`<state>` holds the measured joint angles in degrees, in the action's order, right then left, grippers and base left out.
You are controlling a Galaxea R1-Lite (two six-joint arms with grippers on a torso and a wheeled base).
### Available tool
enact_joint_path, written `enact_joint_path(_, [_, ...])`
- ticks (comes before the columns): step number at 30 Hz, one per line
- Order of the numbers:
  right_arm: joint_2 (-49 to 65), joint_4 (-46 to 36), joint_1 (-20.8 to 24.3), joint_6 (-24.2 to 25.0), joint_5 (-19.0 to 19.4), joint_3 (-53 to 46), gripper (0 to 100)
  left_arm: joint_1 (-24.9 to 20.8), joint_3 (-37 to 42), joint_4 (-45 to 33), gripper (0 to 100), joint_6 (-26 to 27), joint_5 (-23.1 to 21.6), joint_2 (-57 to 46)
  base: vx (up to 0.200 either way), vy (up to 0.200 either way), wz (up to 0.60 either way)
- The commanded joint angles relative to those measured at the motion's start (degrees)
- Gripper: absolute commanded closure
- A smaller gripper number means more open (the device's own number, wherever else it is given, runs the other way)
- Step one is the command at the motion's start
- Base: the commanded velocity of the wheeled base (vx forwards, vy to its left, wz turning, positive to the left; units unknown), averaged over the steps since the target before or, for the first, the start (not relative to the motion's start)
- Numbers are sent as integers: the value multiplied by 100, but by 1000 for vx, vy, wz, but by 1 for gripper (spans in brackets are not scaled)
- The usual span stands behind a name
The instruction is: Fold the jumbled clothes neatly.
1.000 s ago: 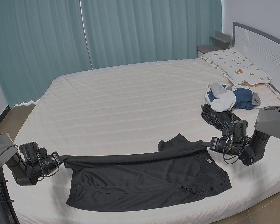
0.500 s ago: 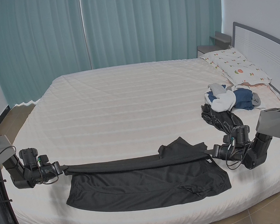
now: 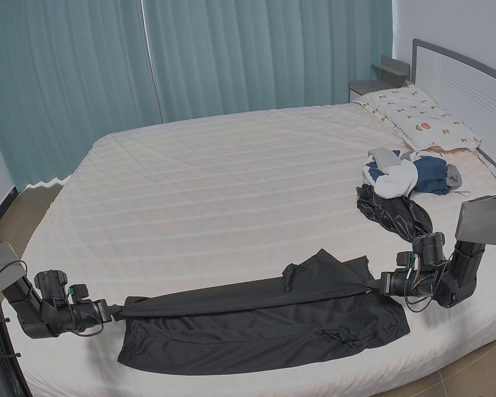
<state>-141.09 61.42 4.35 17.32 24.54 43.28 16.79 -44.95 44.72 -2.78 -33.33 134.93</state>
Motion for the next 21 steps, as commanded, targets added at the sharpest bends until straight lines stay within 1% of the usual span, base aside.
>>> enact_joint_path(1, [21, 55, 4, -80, 33, -126, 100, 53, 12, -86, 100, 137, 2, -10, 0, 0, 0])
enact_joint_path(7, [47, 72, -5, -282, 42, -285, 100, 53, 30, -112, 100, 190, -25, -10, 0, 0, 0])
enact_joint_path(12, [91, 72, -48, -326, 209, -355, 100, 88, 56, -174, 100, 339, -25, -10, 0, 0, 0])
enact_joint_path(17, [47, 72, -66, -335, 227, -408, 100, 141, 56, -596, 100, 753, -25, -45, 0, 0, 0])
enact_joint_path(21, [38, 72, -84, -344, 227, -452, 100, 149, 21, -798, 100, 849, -25, -80, 0, 0, 0])
